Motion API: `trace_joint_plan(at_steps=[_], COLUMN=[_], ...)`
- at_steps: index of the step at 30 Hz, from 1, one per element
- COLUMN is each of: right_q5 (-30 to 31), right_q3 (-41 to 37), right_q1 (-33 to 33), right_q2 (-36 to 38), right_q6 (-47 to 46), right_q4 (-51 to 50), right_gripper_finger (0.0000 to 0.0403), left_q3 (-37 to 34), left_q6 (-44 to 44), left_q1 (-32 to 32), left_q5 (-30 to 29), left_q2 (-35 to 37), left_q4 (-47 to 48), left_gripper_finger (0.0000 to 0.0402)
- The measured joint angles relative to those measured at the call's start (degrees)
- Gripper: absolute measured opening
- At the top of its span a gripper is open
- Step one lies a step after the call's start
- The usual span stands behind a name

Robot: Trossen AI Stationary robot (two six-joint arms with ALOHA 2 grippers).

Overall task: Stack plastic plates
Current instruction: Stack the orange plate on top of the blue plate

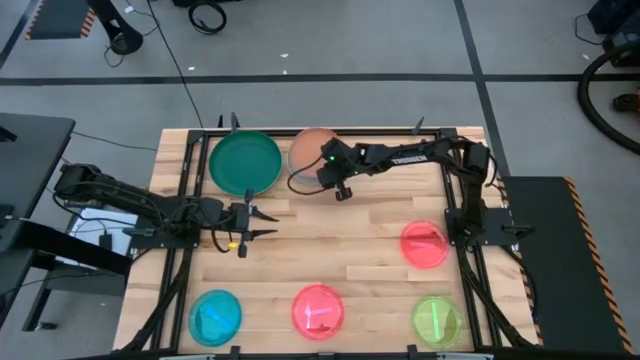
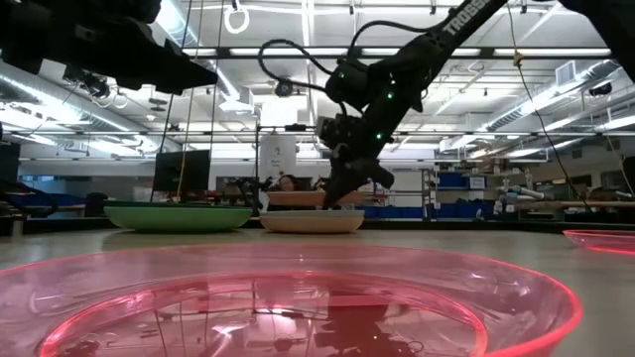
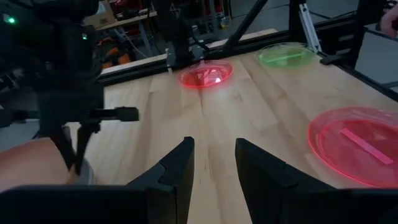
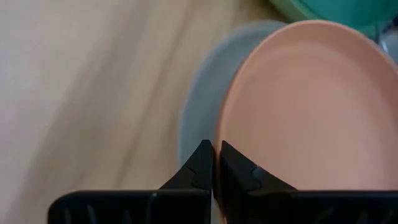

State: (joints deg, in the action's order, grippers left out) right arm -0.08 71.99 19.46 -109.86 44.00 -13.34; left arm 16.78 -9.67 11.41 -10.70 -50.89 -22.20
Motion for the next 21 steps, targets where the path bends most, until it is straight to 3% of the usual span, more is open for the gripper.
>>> trace_joint_plan(at_steps=[8,21], right_q5=[-5.6,-7.27], right_q3=[0.02,0.02], right_q1=[0.79,1.52], right_q2=[-1.64,-2.59], right_q6=[-0.51,-3.99], right_q4=[3.48,4.29], right_gripper_finger=[0.002,0.0028], left_q3=[0.0,-0.02], left_q6=[0.04,0.0], left_q1=[0.1,0.84], left_q5=[0.0,0.02], left_q2=[-0.04,-0.04], left_q4=[-0.58,-2.2], left_gripper_finger=[0.0125,0.0125])
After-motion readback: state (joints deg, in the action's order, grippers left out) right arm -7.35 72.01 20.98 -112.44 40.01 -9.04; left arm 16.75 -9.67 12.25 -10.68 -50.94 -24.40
